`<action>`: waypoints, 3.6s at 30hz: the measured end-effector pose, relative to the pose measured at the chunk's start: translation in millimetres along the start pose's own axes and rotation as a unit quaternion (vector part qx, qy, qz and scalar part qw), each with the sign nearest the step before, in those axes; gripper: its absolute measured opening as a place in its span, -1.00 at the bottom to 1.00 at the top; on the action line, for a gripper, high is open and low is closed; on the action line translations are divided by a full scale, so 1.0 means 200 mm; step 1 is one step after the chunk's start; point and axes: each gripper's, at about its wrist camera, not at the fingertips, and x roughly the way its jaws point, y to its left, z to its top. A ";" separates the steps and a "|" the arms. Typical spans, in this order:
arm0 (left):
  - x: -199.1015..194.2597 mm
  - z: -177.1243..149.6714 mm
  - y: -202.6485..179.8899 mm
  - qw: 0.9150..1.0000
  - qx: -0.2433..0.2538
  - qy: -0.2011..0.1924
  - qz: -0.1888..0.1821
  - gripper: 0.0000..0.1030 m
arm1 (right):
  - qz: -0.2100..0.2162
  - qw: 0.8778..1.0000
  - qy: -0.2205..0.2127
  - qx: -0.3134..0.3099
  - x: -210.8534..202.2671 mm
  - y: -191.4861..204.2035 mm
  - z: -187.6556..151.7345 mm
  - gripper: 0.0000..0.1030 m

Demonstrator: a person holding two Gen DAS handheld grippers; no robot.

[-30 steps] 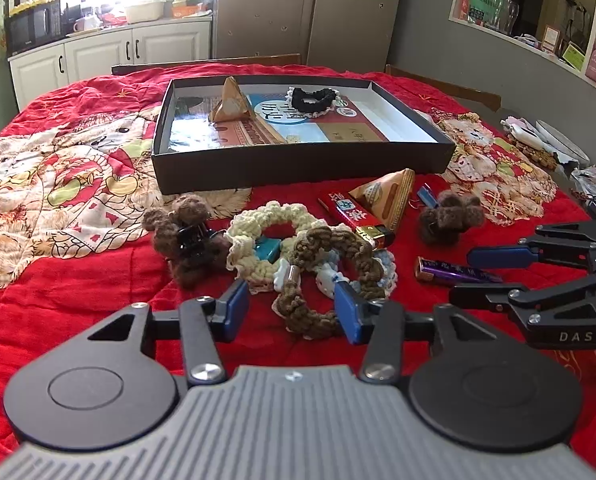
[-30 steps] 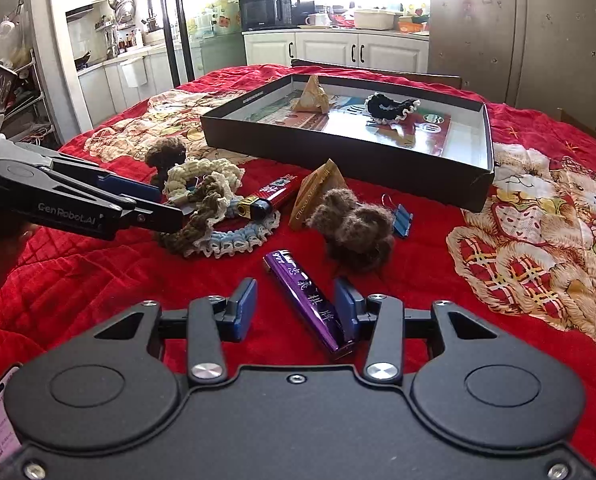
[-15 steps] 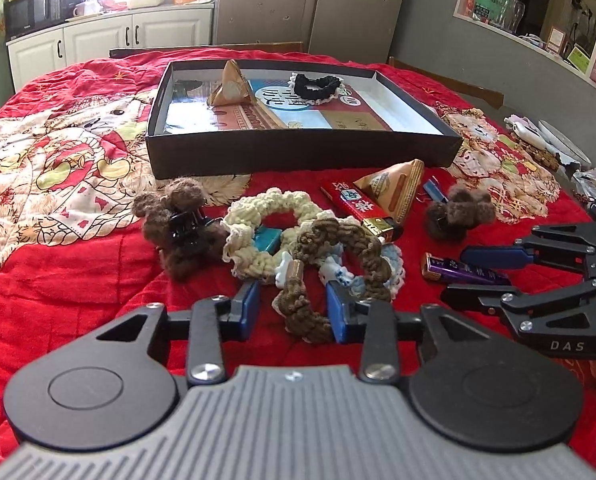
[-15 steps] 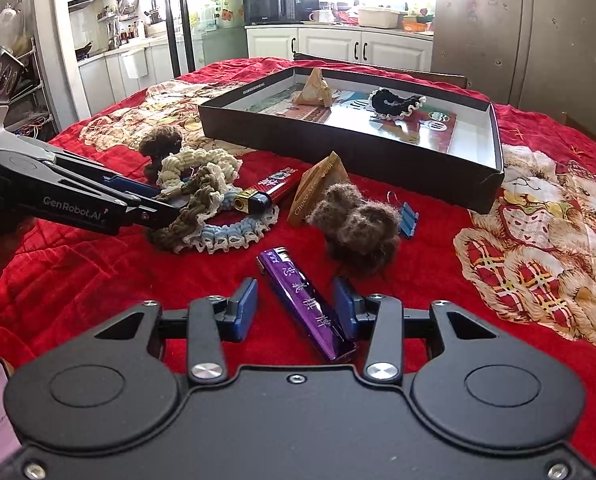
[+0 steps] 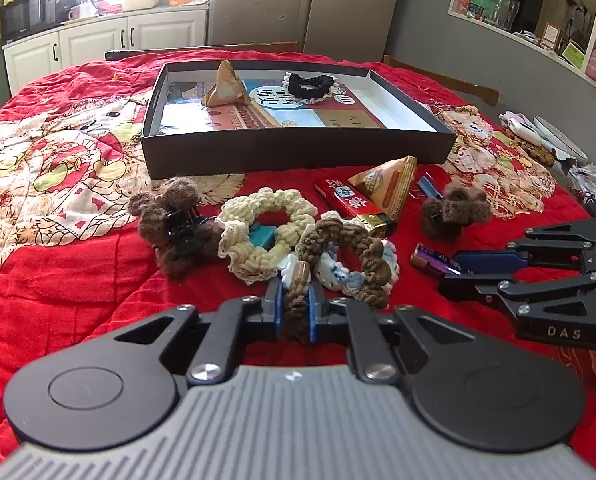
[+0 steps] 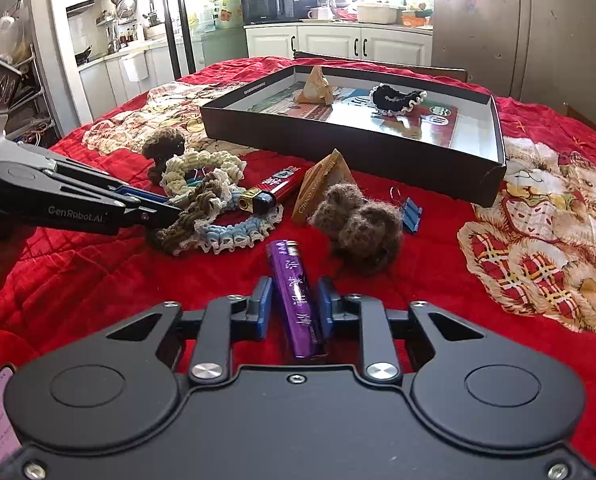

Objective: Organize objects
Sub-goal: 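Grasp the brown braided rope bracelet with the left gripper while the right gripper grasps the purple lighter, then carry the rope bracelet and purple lighter in both grippers into the black box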

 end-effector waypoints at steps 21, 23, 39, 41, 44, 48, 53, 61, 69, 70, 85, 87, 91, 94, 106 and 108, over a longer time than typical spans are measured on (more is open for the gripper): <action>-0.08 0.01 0.00 1.000 0.010 -0.014 -0.003 -0.73 | 0.017 1.000 -0.005 -0.007 -0.04 0.07 0.01 -0.62; -0.09 0.02 0.00 1.000 0.012 -0.016 -0.002 -0.73 | 0.019 1.000 -0.008 -0.008 -0.05 0.07 0.02 -0.62; -0.21 0.09 -0.01 0.999 0.019 -0.047 -0.004 -0.73 | 0.025 0.999 -0.034 -0.011 -0.15 0.11 0.09 -0.62; -0.23 0.10 -0.02 0.998 0.020 -0.052 -0.004 -0.73 | 0.024 0.999 -0.041 -0.012 -0.17 0.11 0.11 -0.62; -0.24 0.12 -0.02 0.998 0.023 -0.058 -0.005 -0.73 | 0.023 0.998 -0.049 -0.012 -0.20 0.12 0.13 -0.62; -0.26 0.15 -0.04 0.997 0.029 -0.066 -0.006 -0.73 | 0.018 0.998 -0.057 -0.014 -0.22 0.11 0.16 -0.62; -0.27 0.20 -0.04 0.997 0.030 -0.074 -0.006 -0.73 | 0.014 0.998 -0.066 -0.018 -0.24 0.11 0.21 -0.62; -0.26 0.29 -0.02 0.996 0.030 -0.089 0.001 -0.73 | 0.005 0.996 -0.083 -0.021 -0.22 0.08 0.31 -0.62; -0.19 0.42 0.04 0.995 0.022 -0.099 0.021 -0.73 | -0.011 0.995 -0.096 0.003 -0.16 -0.01 0.43 -0.62; -0.18 0.43 0.05 0.995 0.021 -0.100 0.021 -0.73 | -0.017 0.995 -0.096 0.003 -0.15 -0.02 0.44 -0.62; 0.17 0.74 0.06 0.996 0.008 -0.077 0.044 -0.73 | -0.105 0.989 -0.102 0.038 0.11 -0.31 0.69 -0.62; 0.22 0.76 0.06 0.996 0.009 -0.072 0.049 -0.73 | -0.114 0.987 -0.099 0.047 0.16 -0.36 0.72 -0.62; 0.35 0.81 0.07 0.997 0.008 -0.057 0.058 -0.73 | -0.146 0.984 -0.094 0.050 0.28 -0.41 0.75 -0.62; 0.42 0.82 0.08 0.997 0.008 -0.049 0.066 -0.73 | -0.150 0.983 -0.084 0.058 0.37 -0.45 0.75 -0.62; 0.61 0.89 0.09 0.996 0.005 -0.034 0.078 -0.73 | -0.160 0.981 -0.061 0.089 0.59 -0.58 0.78 -0.62; 0.65 0.90 0.10 0.996 0.004 -0.030 0.082 -0.73 | -0.165 0.980 -0.058 0.095 0.62 -0.60 0.78 -0.62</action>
